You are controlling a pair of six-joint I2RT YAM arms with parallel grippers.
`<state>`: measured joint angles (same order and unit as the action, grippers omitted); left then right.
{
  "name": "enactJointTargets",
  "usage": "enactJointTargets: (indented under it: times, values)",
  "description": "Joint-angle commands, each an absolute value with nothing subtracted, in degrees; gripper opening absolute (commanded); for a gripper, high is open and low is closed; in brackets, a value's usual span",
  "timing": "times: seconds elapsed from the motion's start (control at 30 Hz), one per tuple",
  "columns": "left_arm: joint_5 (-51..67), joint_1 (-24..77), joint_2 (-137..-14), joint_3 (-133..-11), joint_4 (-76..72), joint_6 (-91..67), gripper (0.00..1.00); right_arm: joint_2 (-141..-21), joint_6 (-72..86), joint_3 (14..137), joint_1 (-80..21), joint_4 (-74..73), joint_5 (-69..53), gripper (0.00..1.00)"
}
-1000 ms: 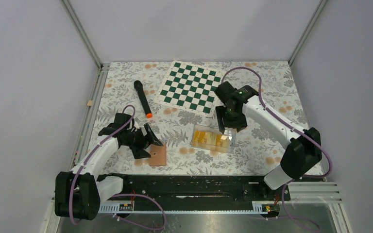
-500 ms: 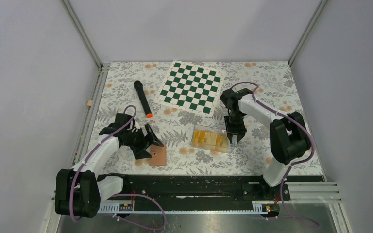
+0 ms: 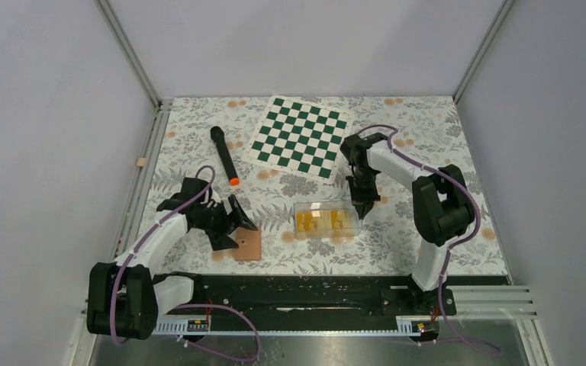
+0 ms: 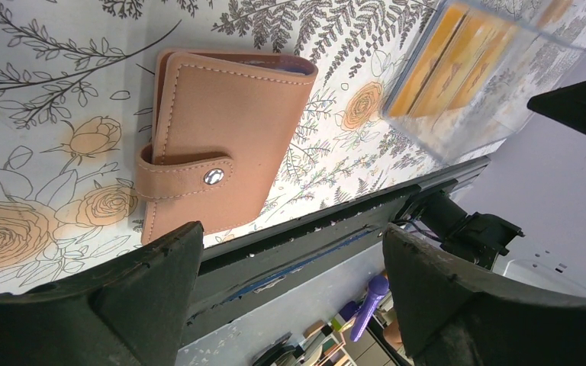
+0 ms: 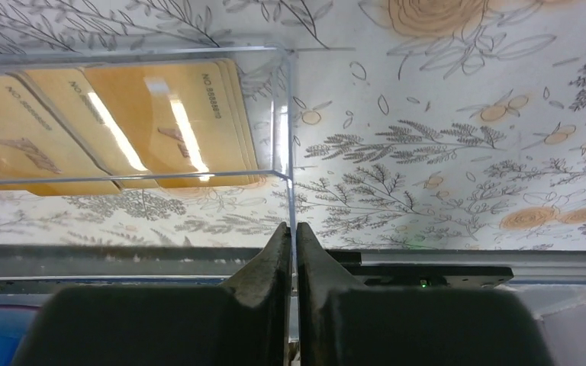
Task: Put the credit cards into the card holder
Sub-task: Move the storage box to the center of the board, then pick up the card holder from the corner of the board.
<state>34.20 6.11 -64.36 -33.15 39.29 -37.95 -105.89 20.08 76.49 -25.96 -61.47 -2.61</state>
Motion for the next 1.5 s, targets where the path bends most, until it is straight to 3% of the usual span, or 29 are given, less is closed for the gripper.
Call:
enactJointTargets:
  times: [0.0,0.37,0.5,0.53,0.7,0.83,1.13,1.3,1.47]
  values:
    - [35.6,6.1,-64.8,-32.9,38.1,-37.2,0.86,-108.5,19.6,82.5,-25.2,-62.5,-2.5,0.03]
    - [35.3,6.4,-65.2,-33.0,38.1,-37.2,0.86,-115.2,19.3,95.8,-23.2,-66.7,-1.9,0.02]
    - [35.1,6.4,-65.3,-33.0,38.0,-37.2,0.86,-117.2,18.6,98.8,-23.0,-67.5,-2.1,0.08]
    - [35.2,6.4,-65.2,-33.0,38.1,-37.2,0.86,-117.5,18.2,99.1,-23.0,-67.6,-1.5,0.12]
    - [33.7,6.4,-64.6,-33.2,38.3,-37.6,0.86,-115.0,17.0,98.4,-23.0,-68.2,1.9,0.58]
    - [29.5,6.4,-64.5,-34.0,39.9,-38.2,0.86,-108.4,18.0,95.7,-23.1,-67.3,0.5,0.74]
    - [20.9,7.1,-66.7,-34.6,41.6,-40.6,0.82,-96.6,25.8,82.3,-37.0,-56.8,-11.9,0.74]
    - [16.7,9.5,-71.6,-35.8,41.6,-41.2,0.79,-93.9,37.4,69.9,-43.4,-40.0,-21.7,0.67]
    - [15.5,14.8,-80.9,-41.3,41.5,-40.2,0.77,-91.6,47.9,58.4,-43.8,-24.7,-24.8,0.67]
